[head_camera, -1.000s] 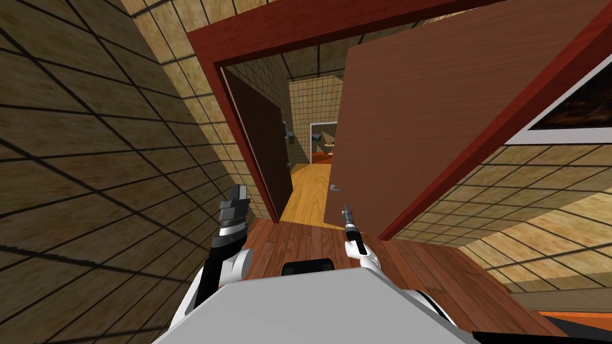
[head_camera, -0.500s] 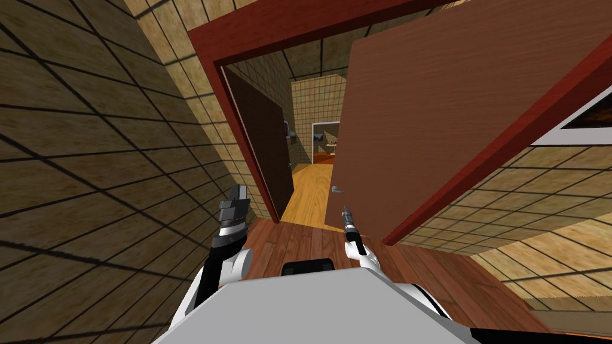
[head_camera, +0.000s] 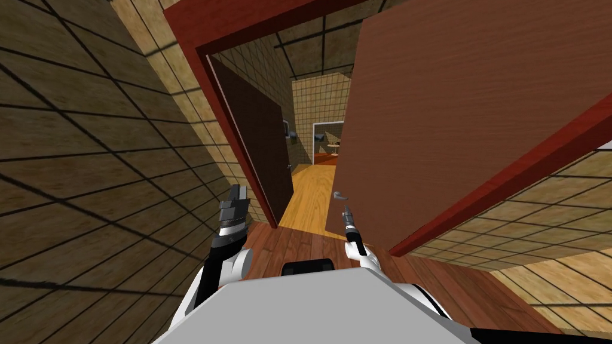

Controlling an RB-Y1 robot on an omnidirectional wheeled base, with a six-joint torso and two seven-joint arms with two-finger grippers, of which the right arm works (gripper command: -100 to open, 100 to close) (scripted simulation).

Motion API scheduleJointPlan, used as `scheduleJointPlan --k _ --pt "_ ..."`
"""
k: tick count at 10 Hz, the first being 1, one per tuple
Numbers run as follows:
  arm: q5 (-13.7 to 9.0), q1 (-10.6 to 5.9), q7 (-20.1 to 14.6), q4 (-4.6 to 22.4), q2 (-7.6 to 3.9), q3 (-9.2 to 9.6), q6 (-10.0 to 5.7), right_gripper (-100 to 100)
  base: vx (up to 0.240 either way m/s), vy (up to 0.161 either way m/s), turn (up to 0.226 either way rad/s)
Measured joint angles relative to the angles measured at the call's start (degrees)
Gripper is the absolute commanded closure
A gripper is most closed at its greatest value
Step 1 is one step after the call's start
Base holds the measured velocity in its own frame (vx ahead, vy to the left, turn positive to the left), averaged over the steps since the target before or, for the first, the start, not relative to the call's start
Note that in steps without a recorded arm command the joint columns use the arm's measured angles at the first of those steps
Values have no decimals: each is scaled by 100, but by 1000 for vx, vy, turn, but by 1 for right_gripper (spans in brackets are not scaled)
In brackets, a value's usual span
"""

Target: Push the door open

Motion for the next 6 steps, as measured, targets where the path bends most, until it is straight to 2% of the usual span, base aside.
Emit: scheduleJointPlan --k 4,6 --pt "-23 7 20 29 3 -44 -29 -100 197 -63 30" --pt "-33 1 31 58 7 -64 -52 -100 188 -31 22"
